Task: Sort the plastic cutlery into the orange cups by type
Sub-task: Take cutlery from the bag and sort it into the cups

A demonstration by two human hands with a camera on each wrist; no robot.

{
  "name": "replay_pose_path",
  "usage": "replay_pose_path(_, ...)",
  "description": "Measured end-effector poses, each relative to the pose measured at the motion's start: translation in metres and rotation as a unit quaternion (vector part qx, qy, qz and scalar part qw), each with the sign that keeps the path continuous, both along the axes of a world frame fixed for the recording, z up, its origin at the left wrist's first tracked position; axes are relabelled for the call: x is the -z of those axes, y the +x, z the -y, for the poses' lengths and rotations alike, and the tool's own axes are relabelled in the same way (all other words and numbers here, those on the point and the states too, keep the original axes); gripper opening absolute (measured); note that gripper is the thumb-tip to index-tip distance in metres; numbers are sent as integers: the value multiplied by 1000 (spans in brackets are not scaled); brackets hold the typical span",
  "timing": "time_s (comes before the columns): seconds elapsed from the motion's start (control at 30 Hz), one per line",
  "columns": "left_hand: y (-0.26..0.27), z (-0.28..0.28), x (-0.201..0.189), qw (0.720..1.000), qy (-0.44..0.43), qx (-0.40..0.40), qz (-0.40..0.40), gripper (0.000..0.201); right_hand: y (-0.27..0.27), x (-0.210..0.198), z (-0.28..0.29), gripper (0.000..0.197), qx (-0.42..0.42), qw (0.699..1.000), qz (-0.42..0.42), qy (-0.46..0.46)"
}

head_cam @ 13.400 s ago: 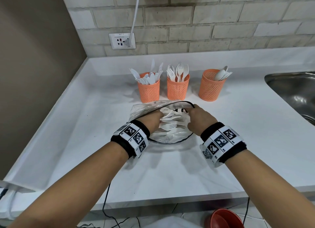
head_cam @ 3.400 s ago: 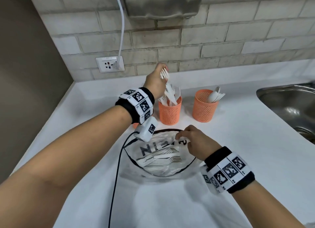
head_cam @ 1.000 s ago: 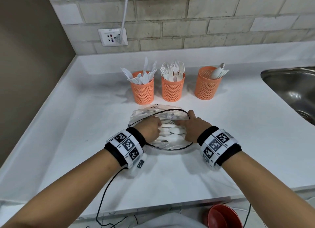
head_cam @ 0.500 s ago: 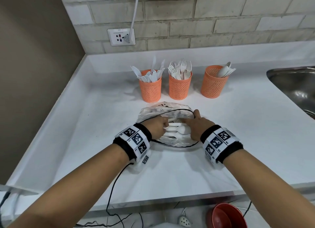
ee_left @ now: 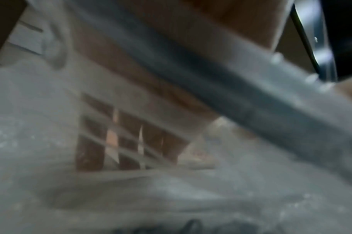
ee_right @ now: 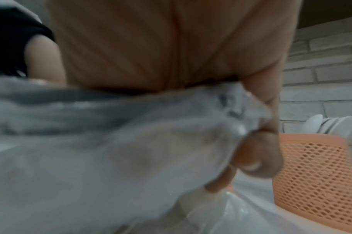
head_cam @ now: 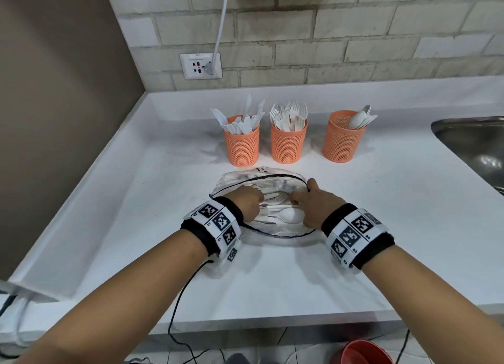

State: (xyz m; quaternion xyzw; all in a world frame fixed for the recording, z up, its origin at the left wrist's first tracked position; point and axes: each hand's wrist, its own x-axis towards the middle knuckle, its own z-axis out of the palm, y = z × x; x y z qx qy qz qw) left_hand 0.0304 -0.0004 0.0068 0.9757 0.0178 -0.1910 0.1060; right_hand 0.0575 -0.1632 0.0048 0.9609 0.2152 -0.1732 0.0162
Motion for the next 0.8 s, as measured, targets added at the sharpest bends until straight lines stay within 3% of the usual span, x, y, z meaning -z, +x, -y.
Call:
replay_pose_path(0.1, 0, 5, 4, 1000, 19, -10, 11, 37, -1, 0, 2, 64, -31, 999, -10, -9)
replay_pose_path(0.27, 0, 4, -8, 996, -22, -57, 60, 30, 0, -5, 2, 56, -23, 1000, -21, 3)
replay_pose_path(0.47, -4, -10, -19, 984, -39, -100, 140, 42, 4, -21, -3, 56, 8, 998, 20, 67)
replay_pose_path(0.63, 5, -26, -17, 981, -55, -129, 135, 44, 0, -34, -14, 47, 9, 994, 62, 94)
replay_pose_path(0.7, 7, -28, -13, 984, -33, -114, 136, 41, -4, -36, -18, 46, 10, 994, 59, 86)
replay_pose_path(0.8, 6, -27, 0, 994, 17, -71, 77, 38, -8, -32, -20, 44, 9, 996, 53, 77)
